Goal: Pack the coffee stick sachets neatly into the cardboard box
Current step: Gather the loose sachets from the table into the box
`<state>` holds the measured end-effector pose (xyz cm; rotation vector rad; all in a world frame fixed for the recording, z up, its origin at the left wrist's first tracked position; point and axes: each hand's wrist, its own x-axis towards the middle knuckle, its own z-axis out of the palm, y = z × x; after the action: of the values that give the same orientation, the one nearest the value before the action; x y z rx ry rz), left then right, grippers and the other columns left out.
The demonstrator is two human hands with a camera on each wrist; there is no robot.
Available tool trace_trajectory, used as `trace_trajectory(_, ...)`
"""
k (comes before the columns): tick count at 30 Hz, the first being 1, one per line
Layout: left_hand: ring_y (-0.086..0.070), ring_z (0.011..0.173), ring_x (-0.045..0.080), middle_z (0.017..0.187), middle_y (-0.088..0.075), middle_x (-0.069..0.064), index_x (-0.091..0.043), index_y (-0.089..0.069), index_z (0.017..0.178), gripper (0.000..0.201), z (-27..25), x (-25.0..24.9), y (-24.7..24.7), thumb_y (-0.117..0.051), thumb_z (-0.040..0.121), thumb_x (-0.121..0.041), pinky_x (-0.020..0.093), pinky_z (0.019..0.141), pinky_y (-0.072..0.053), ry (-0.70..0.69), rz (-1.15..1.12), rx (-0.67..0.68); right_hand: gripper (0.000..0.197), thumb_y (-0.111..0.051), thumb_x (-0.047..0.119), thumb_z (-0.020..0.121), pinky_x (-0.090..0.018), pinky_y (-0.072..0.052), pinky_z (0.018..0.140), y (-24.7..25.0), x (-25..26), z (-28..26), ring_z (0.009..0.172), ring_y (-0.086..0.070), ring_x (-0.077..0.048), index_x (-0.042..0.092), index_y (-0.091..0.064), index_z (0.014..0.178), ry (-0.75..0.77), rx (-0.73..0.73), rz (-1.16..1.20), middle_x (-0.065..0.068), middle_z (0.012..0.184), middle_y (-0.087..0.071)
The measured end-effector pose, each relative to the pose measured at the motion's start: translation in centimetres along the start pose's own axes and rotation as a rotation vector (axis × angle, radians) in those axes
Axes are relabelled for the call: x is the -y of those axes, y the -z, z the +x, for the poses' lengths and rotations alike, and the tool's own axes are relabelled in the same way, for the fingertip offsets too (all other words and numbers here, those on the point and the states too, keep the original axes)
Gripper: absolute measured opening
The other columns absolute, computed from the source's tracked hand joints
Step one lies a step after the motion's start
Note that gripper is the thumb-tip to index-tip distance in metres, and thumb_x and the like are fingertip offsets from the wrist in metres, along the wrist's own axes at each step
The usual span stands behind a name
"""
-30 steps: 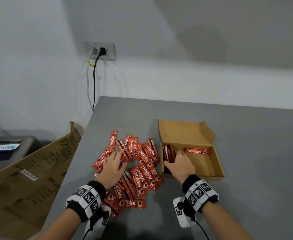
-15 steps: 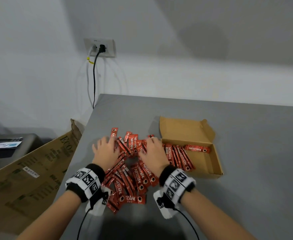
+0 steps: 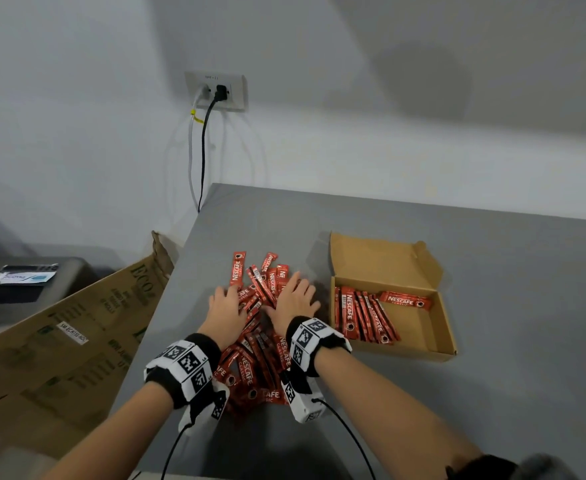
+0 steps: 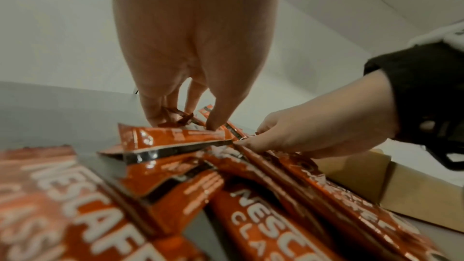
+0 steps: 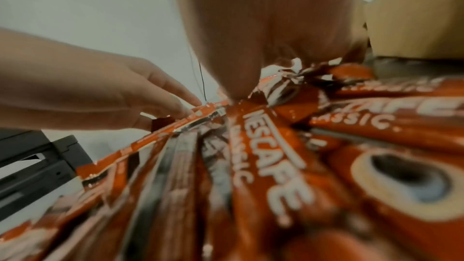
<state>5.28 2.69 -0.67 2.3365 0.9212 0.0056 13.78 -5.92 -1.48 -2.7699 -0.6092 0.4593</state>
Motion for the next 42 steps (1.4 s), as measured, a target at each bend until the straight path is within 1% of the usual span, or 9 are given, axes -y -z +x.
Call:
trace_trajectory(4, -0.041, 0.117, 0.027, 0.126, -0.044, 0.015, -0.005, -0.040, 0.133, 0.040, 0.0, 0.0, -0.3, -0.047, 0.094, -0.010, 0.035, 0.102, -0.035, -0.058, -0.020, 0.007, 0.054, -0.048, 0.015, 0.096, -0.036, -0.037, 0.100, -0.6, 0.4, -0.1, 0.126, -0.038, -0.031, 0.001, -0.021, 0.140, 0.021, -0.062, 0.050, -0.019, 0.139, -0.034)
trace_trajectory(7, -0.040, 0.119, 0.026, 0.127, -0.044, 0.013, -0.005, -0.042, 0.132, 0.039, -0.1, 0.1, -0.4, -0.047, 0.094, -0.011, 0.034, 0.103, -0.035, -0.068, -0.054, 0.014, 0.030, -0.041, 0.008, 0.097, -0.032, -0.040, 0.095, -0.2, -0.2, 0.0, 0.116, -0.048, -0.029, 0.001, -0.035, 0.126, 0.101, -0.054, 0.090, -0.018, 0.128, -0.044)
trace_trajectory(15, -0.035, 0.129, 0.028, 0.139, -0.039, 0.015, -0.006, -0.036, 0.139, 0.047, 0.0, 0.2, -0.2, -0.049, 0.094, -0.012, 0.036, 0.109, -0.030, -0.093, -0.043, 0.037, 0.026, -0.052, 0.010, 0.092, -0.035, -0.049, 0.088, 3.4, -0.4, -0.9, 0.103, -0.056, -0.028, 0.003, -0.039, 0.113, 0.150, -0.019, 0.396, -0.014, 0.116, -0.050)
trace_trajectory(17, -0.036, 0.127, 0.028, 0.137, -0.040, 0.015, -0.006, -0.037, 0.138, 0.046, 0.1, 0.3, -0.2, -0.049, 0.094, -0.013, 0.036, 0.108, -0.031, -0.101, -0.035, 0.046, 0.017, -0.051, 0.009, 0.092, -0.031, -0.054, 0.078, 5.4, -1.4, -1.2, 0.092, -0.059, -0.022, 0.009, -0.040, 0.105, 0.154, -0.085, 0.551, -0.011, 0.110, -0.053)
trace_trajectory(20, -0.038, 0.124, 0.028, 0.134, -0.042, 0.015, -0.007, -0.039, 0.136, 0.044, 0.2, 0.4, -0.2, -0.049, 0.094, -0.015, 0.036, 0.106, -0.033, -0.100, -0.043, 0.047, 0.014, -0.050, 0.008, 0.092, -0.021, -0.048, 0.058, 7.8, -5.1, -0.8, 0.075, -0.055, -0.014, 0.011, -0.037, 0.096, 0.123, -0.261, 0.635, -0.007, 0.097, -0.053)
trace_trajectory(24, -0.036, 0.127, 0.028, 0.138, -0.038, 0.014, -0.009, -0.037, 0.139, 0.046, 0.3, 0.1, -0.4, -0.050, 0.094, -0.015, 0.037, 0.107, -0.032, -0.120, -0.048, 0.054, 0.016, -0.053, 0.005, 0.090, -0.035, -0.055, 0.074, 7.5, -9.7, -0.3, 0.086, -0.058, -0.022, 0.010, -0.038, 0.095, 0.028, -0.308, 0.500, -0.013, 0.100, -0.055)
trace_trajectory(29, -0.035, 0.128, 0.028, 0.141, -0.036, 0.013, -0.010, -0.038, 0.138, 0.046, 0.4, -0.2, -0.7, -0.050, 0.094, -0.013, 0.038, 0.107, -0.032, -0.124, -0.038, 0.057, 0.023, -0.057, 0.009, 0.089, -0.037, -0.052, 0.080, 5.3, -10.4, -0.6, 0.095, -0.055, -0.027, 0.004, -0.039, 0.103, -0.017, -0.293, 0.430, -0.018, 0.109, -0.051)
trace_trajectory(38, -0.034, 0.129, 0.028, 0.141, -0.035, 0.012, -0.010, -0.037, 0.138, 0.047, 0.5, -0.3, -0.8, -0.051, 0.093, -0.014, 0.039, 0.108, -0.033, -0.104, -0.039, 0.061, 0.054, -0.056, 0.044, 0.086, -0.042, -0.040, 0.098, 6.3, -11.3, -1.4, 0.116, -0.044, -0.027, 0.012, -0.042, 0.127, -0.054, -0.193, 0.116, -0.009, 0.121, -0.048)
trace_trajectory(42, -0.038, 0.125, 0.028, 0.138, -0.037, 0.012, -0.011, -0.038, 0.137, 0.047, 0.5, -0.2, -0.8, -0.052, 0.093, -0.016, 0.042, 0.107, -0.037, -0.099, -0.059, 0.066, 0.051, -0.050, 0.049, 0.087, -0.044, -0.041, 0.098, 7.3, -11.7, -1.4, 0.114, -0.049, -0.028, 0.016, -0.047, 0.126, -0.034, -0.189, 0.125, -0.007, 0.119, -0.056)
